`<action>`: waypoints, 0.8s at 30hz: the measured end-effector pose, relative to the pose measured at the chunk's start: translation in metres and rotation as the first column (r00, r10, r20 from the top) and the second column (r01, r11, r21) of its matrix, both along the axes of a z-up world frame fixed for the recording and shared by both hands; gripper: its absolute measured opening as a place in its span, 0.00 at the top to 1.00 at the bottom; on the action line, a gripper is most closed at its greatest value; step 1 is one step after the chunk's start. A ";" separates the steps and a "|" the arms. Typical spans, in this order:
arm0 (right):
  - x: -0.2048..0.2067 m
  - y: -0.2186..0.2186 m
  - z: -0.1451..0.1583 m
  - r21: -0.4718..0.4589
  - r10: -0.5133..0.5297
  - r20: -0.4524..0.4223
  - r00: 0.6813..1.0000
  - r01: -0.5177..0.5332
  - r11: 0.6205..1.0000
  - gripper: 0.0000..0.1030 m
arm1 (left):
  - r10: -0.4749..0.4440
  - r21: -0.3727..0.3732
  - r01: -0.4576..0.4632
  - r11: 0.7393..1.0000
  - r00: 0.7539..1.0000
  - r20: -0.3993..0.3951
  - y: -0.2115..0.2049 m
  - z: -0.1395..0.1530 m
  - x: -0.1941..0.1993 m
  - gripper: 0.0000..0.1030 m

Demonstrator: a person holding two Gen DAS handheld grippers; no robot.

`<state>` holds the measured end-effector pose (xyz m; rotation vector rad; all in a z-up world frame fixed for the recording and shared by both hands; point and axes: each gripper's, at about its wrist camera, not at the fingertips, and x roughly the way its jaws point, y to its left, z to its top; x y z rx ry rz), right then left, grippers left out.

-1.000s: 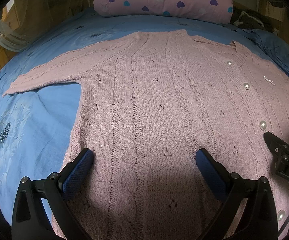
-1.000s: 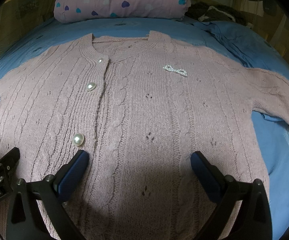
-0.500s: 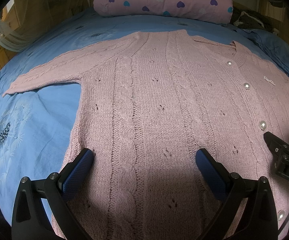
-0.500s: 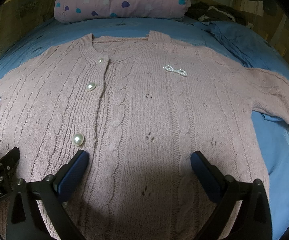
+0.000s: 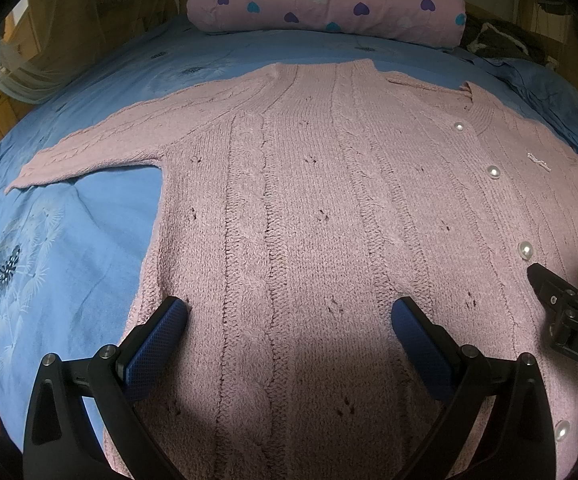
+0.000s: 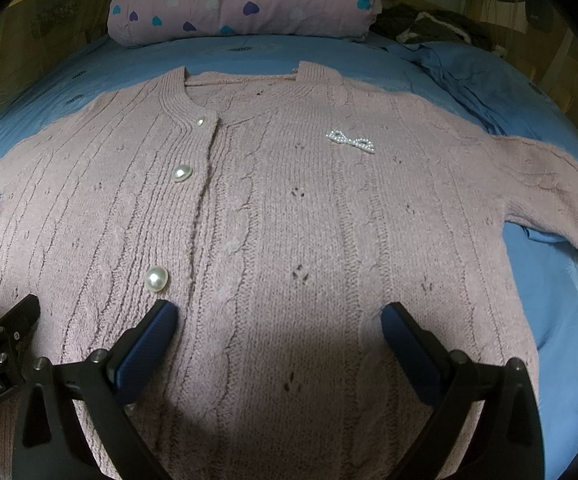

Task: Fold small clothes

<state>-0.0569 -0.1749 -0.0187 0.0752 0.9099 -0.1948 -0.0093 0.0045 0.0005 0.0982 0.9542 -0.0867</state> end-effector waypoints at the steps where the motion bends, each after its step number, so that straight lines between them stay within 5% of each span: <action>1: 0.000 0.000 0.000 0.000 0.000 0.000 1.000 0.000 1.000 0.00 | 0.000 0.000 0.000 1.000 1.000 0.000 0.000 0.000 0.000 0.14; 24: -0.001 -0.002 0.001 0.030 -0.010 0.007 1.000 0.010 1.000 0.00 | -0.038 0.000 0.038 0.999 0.999 -0.033 0.000 0.002 0.009 0.14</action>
